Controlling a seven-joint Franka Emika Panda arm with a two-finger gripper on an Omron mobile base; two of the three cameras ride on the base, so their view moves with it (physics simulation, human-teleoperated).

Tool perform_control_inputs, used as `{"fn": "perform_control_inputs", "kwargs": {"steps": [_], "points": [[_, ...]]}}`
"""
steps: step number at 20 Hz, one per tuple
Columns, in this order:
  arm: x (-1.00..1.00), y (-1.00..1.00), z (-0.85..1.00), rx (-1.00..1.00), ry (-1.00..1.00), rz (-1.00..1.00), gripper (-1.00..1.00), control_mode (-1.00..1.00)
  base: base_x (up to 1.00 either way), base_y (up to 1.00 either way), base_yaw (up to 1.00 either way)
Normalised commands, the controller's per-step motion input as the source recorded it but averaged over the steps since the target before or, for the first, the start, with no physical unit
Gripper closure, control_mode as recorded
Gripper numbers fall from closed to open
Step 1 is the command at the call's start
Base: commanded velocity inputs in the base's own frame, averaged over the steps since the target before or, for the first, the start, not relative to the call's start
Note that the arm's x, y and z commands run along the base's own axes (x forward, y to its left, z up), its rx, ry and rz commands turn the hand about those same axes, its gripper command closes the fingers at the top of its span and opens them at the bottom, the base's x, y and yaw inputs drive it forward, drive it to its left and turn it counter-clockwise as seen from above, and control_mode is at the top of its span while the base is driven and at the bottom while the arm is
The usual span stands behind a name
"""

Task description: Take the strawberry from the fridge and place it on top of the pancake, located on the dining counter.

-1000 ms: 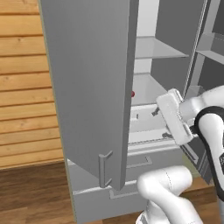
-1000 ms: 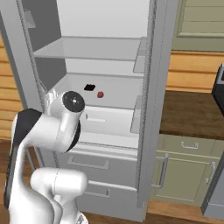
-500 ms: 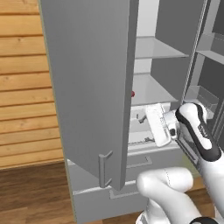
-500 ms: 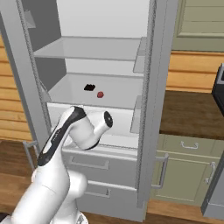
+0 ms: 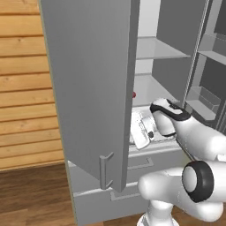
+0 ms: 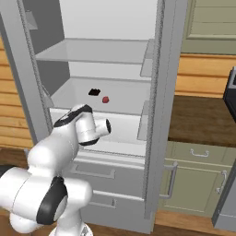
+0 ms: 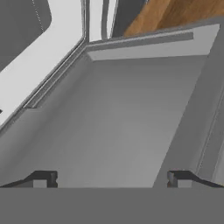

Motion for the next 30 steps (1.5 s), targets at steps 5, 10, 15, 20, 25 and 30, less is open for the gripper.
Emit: {"fn": "perform_control_inputs", "kwargs": {"steps": [5,10,15,20,25,30], "points": [[-0.46,0.87,0.00,-0.01,0.04,0.17,-1.00,-1.00,0.00,0.00,0.00],[-0.61,0.98,0.00,-0.03,0.02,0.07,-1.00,-1.00,0.00,0.00,0.00],[-0.41,1.00,0.00,-0.08,0.02,0.00,-1.00,-1.00,0.00,0.00,0.00],[-0.05,0.79,0.00,-0.05,0.00,0.00,-1.00,-1.00,0.00,0.00,0.00],[0.00,0.22,0.00,0.00,0.00,0.00,-1.00,-1.00,0.00,0.00,0.00],[0.00,-0.78,0.00,-0.02,0.03,-0.09,-1.00,-1.00,0.00,0.00,0.00]]}}
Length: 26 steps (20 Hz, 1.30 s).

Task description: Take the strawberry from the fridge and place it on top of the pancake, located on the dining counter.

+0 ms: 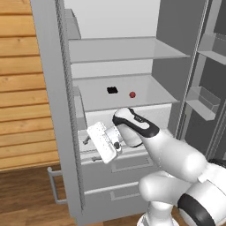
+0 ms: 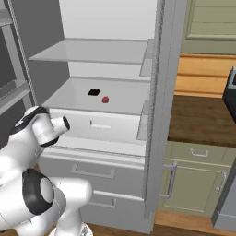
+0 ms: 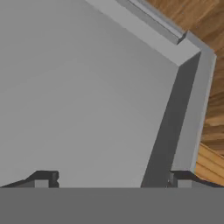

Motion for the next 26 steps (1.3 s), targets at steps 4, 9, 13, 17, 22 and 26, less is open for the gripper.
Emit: {"fn": "perform_control_inputs", "kwargs": {"steps": [4,9,13,17,22,26], "points": [[0.00,-1.00,0.08,-0.24,-0.09,-0.05,-1.00,-1.00,0.00,0.00,0.00],[0.00,-1.00,0.00,-0.35,-0.34,0.30,-1.00,-1.00,0.00,0.00,0.00],[-0.10,-1.00,0.00,-0.34,-0.50,0.42,-1.00,-1.00,0.00,0.00,0.00],[-0.29,-0.92,0.00,-0.59,-0.40,0.32,-1.00,-1.00,0.00,0.00,0.00],[0.07,-0.87,-0.03,-0.61,-0.25,0.30,-1.00,-1.00,0.00,0.00,0.00],[-0.04,-0.61,-0.11,-0.43,-0.17,0.27,-1.00,-1.00,0.00,0.00,0.00]]}}
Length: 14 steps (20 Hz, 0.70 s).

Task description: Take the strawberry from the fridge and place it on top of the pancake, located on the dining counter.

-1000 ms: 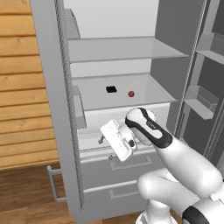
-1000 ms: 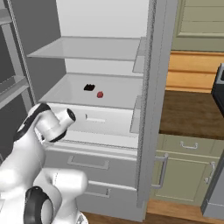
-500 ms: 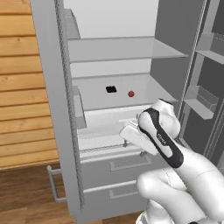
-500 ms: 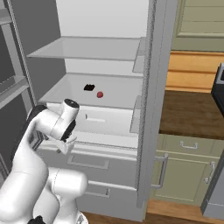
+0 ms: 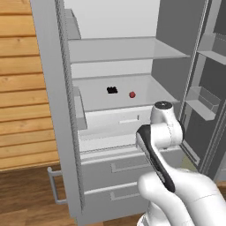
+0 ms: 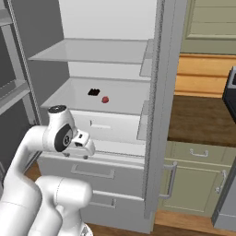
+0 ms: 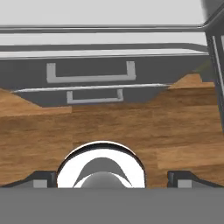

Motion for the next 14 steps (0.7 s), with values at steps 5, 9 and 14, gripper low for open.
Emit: {"fn": "perform_control_inputs", "kwargs": {"steps": [5,9,14], "points": [[-0.17,-0.03,0.00,0.04,-0.04,0.00,-1.00,-1.00,0.00,0.00,0.00],[0.03,-0.02,0.00,0.32,0.04,-0.02,-1.00,-1.00,0.00,0.00,0.00],[0.00,-0.02,0.00,0.08,0.01,-0.01,-1.00,-1.00,0.00,0.00,0.00]]}}
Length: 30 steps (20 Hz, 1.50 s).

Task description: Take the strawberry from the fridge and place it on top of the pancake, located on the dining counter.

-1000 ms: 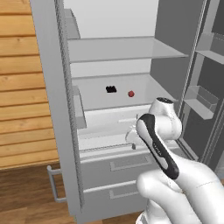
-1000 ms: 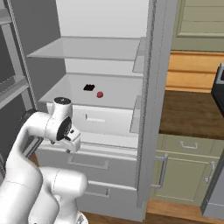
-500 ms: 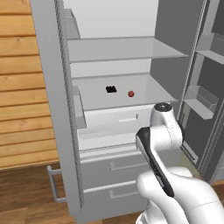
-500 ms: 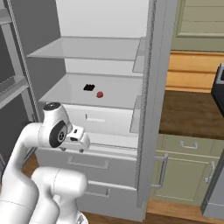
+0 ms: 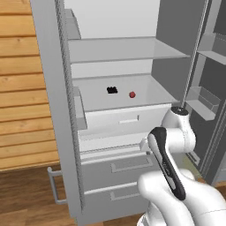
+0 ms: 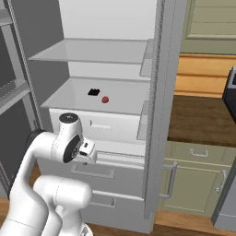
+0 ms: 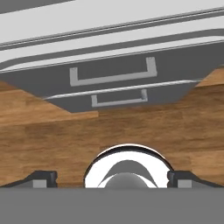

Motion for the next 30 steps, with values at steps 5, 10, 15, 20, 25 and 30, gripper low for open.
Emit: {"fn": "perform_control_inputs", "kwargs": {"steps": [5,10,15,20,25,30], "points": [[0.02,0.00,0.00,0.00,0.00,0.00,-1.00,-1.00,0.00,0.00,0.00],[0.12,0.00,0.00,0.00,0.00,0.00,-1.00,1.00,0.28,0.00,0.00],[0.00,0.00,0.00,0.00,0.00,0.00,-1.00,1.00,0.60,0.00,0.00],[0.00,0.00,0.00,0.00,0.00,0.00,-1.00,1.00,0.59,0.00,0.00],[0.00,0.00,0.00,0.00,0.00,0.00,-1.00,1.00,0.49,0.00,0.00],[0.00,0.00,0.03,0.00,-0.04,0.00,-1.00,-1.00,0.18,0.00,0.00]]}}
